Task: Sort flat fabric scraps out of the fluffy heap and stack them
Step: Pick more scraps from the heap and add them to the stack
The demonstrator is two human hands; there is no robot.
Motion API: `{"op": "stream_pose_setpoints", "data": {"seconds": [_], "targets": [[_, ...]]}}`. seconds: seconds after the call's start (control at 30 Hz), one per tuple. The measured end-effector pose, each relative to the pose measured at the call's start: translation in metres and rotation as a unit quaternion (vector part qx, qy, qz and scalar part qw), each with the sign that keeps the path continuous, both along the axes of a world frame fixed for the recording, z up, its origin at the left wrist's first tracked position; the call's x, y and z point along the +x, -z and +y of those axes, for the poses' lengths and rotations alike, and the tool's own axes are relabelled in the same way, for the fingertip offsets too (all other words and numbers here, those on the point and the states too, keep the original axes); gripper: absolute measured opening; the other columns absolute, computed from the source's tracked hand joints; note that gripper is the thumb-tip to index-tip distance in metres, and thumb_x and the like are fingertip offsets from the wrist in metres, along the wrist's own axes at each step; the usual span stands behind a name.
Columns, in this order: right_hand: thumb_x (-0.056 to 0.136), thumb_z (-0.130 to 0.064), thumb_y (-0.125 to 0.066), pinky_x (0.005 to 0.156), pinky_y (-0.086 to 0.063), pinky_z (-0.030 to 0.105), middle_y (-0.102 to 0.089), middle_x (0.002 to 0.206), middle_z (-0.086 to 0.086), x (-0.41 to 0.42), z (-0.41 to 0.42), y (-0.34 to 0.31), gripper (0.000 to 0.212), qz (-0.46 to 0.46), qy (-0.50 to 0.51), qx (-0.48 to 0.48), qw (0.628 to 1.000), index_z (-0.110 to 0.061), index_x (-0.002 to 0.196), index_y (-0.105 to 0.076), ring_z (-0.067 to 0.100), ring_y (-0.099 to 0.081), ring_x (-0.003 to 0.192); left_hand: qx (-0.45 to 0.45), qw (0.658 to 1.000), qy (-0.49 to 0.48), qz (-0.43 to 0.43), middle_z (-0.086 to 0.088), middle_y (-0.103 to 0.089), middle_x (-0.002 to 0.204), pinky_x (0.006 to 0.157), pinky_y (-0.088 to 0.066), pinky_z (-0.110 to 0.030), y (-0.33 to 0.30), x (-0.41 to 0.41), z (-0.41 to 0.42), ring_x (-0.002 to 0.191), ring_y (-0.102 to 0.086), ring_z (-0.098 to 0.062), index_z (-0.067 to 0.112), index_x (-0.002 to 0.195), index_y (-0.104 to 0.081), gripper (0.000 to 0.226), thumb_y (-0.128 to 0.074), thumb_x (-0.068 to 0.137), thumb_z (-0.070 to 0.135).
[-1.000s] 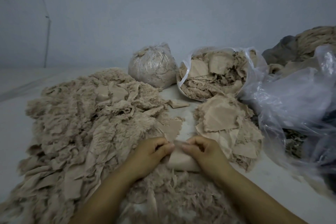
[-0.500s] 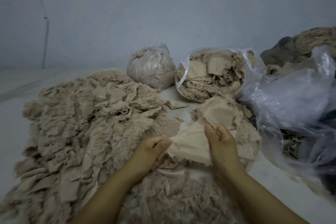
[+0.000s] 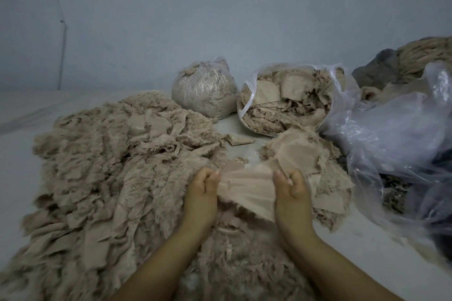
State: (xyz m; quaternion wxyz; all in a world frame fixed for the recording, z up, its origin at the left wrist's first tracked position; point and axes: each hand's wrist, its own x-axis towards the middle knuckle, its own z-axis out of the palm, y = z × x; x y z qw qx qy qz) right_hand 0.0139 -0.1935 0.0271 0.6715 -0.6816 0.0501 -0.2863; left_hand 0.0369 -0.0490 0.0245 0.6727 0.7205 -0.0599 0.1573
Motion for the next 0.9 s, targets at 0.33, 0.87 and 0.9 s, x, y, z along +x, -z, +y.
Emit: {"op": "stream_pose_setpoints", "data": {"seconds": [0.33,0.87,0.9], "targets": [[0.090,-0.029,-0.062,0.059,-0.040,0.028,-0.059,0.071,0.002,0.049,-0.076,-0.051,0.022,0.084,0.082,-0.123,0.986,-0.009,0.081,-0.062,0.023,-0.056,0.071,0.008,0.997,0.057,0.041,0.003,-0.039,0.051,0.040,-0.028,-0.020,-0.002,0.001,0.018,0.042,-0.031,-0.009,0.010,0.070,-0.051,0.029,-0.048,0.097,0.019],[0.090,-0.025,-0.063,0.061,-0.037,0.016,-0.053,0.068,-0.012,0.013,-0.013,0.004,0.016,0.106,-0.208,-0.424,0.875,-0.022,0.076,-0.056,0.004,-0.050,0.065,0.328,0.923,0.202,0.017,0.020,-0.058,0.106,0.086,-0.044,-0.011,-0.012,0.000,0.046,0.097,-0.056,0.004,0.036,0.113,-0.056,0.036,-0.068,0.079,0.043],[0.091,-0.024,-0.062,0.059,-0.037,0.013,-0.053,0.067,-0.012,0.016,-0.017,0.003,0.020,0.113,-0.185,-0.383,0.898,-0.021,0.073,-0.055,0.001,-0.048,0.062,0.386,0.896,0.219,0.006,0.021,-0.056,0.107,0.086,-0.041,-0.007,-0.013,0.001,0.049,0.098,-0.053,0.006,0.037,0.117,-0.056,0.050,-0.071,0.071,0.052]]}}
